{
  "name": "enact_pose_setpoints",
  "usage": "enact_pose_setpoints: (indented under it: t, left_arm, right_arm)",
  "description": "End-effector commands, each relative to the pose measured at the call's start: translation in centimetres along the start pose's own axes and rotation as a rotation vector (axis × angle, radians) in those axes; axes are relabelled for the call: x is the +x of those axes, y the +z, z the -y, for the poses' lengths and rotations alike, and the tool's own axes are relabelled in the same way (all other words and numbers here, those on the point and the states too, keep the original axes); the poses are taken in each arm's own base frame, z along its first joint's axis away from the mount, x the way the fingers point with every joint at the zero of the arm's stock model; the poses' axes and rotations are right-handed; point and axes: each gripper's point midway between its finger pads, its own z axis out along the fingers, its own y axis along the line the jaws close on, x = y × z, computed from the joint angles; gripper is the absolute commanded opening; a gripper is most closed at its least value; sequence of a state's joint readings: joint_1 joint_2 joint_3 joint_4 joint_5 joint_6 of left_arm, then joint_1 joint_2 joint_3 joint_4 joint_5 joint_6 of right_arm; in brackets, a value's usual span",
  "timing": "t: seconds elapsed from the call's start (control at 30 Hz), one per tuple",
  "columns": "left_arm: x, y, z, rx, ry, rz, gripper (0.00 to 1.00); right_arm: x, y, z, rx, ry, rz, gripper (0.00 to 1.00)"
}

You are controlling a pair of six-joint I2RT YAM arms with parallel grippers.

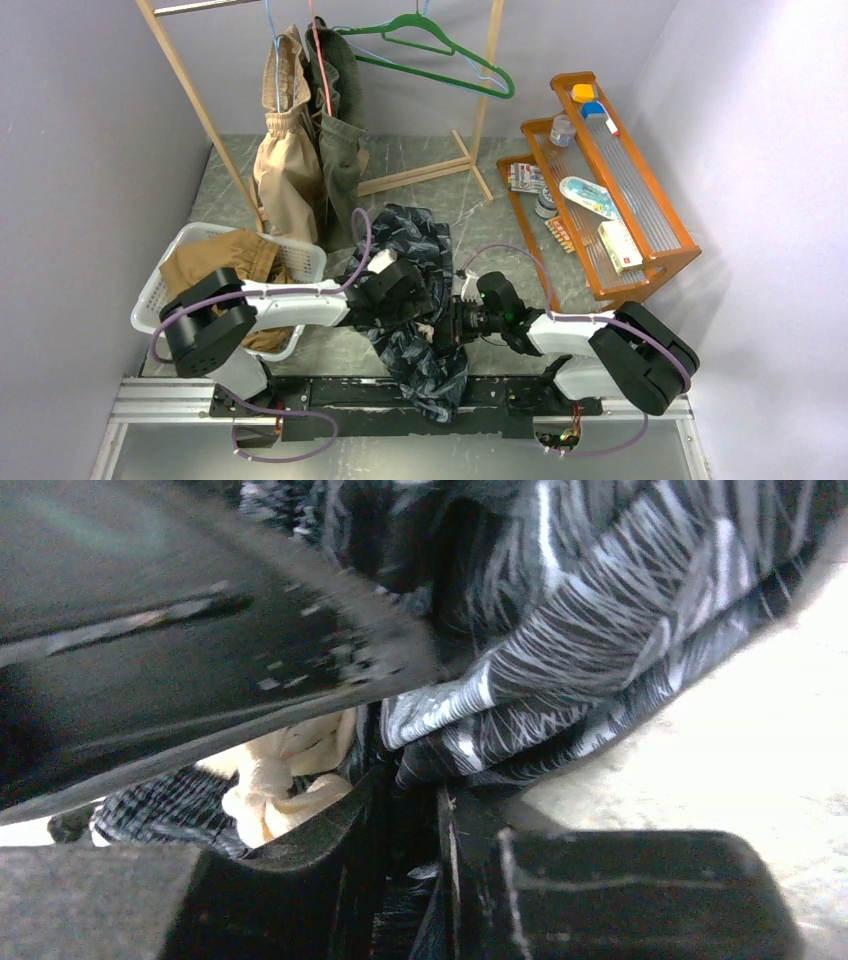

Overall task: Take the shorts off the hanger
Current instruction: Pick up the shorts at the center of the board.

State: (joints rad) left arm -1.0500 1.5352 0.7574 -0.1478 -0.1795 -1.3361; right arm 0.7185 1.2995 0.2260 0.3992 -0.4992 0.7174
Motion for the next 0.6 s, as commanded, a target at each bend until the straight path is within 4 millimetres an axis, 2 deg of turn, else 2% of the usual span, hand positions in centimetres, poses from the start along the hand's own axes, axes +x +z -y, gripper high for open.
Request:
enact_pose_setpoints:
  t: [0.0, 0.23, 0.4, 0.5, 0.57]
  left_arm:
    - [0.6, 1.4, -0.7, -0.085, -0.046, -0.030, 0.93]
    - [1.6, 2.9, -2.6, -0.159, -0.064, -0.060, 0.73]
    - [1.2, 2.9, -2.9, -0.165, -0.064, -0.039, 0.41]
    - [0.5, 2.6, -2.5, -0.171, -0.021, -0.014, 0.09]
    - [-0.2, 2.1, -2.0, -0.180, 0.010, 0.012, 0.07]
  right_arm:
    - [-0.2, -0.6, -3.5, -0.178, -0.022, 0.019, 0.26]
    - [-0.1, -1.4, -4.6, -0.248, -0.038, 0.049, 0.29]
    - [0.1, -1.7, -4.8, -0.252, -0.058, 0.046, 0.30]
    - [0.1, -1.8, -4.7, -0.243, -0.070, 0.043, 0.33]
    - [-0.3, -1.8, -4.5, -0.213, -0.078, 0.054, 0.35]
